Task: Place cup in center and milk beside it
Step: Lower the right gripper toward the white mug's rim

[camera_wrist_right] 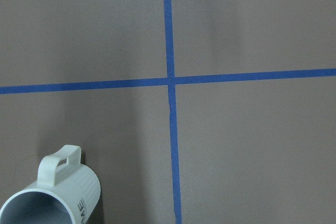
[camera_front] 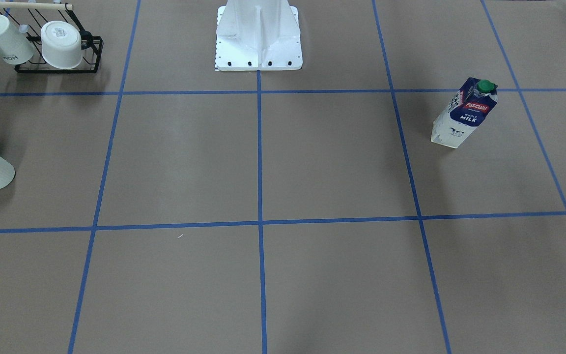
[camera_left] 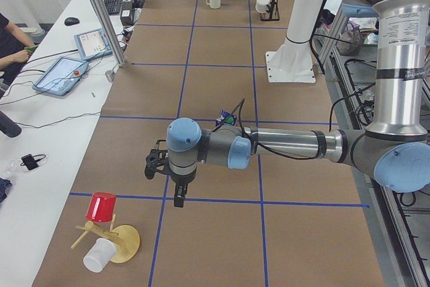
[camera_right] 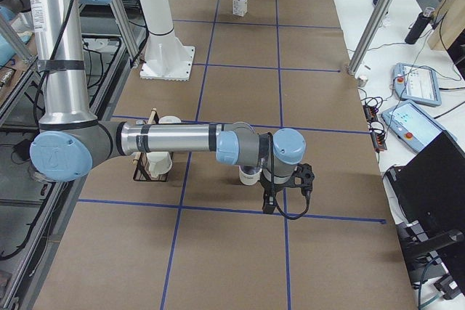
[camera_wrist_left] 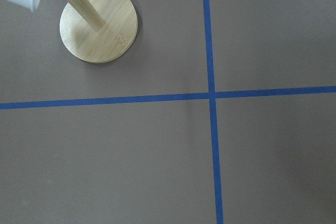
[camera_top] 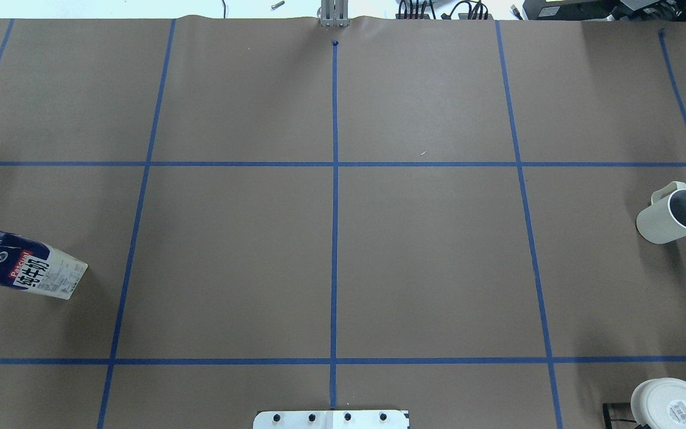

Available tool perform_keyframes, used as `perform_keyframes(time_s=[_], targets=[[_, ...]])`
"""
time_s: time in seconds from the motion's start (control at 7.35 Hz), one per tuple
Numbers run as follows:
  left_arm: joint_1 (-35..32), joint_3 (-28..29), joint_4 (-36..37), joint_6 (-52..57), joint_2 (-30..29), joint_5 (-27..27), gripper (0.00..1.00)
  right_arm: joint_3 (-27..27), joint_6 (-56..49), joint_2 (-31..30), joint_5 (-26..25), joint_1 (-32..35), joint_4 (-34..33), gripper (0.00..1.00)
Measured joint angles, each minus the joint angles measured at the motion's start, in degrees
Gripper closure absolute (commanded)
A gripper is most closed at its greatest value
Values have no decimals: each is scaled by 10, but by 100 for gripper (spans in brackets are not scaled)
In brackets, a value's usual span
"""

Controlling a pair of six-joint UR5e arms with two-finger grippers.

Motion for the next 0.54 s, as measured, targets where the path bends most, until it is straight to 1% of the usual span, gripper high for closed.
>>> perform_keyframes(time_s=[0.54], targets=[[0,5,0,3,1,0,1,5,-1,-5,0,0,4,0]])
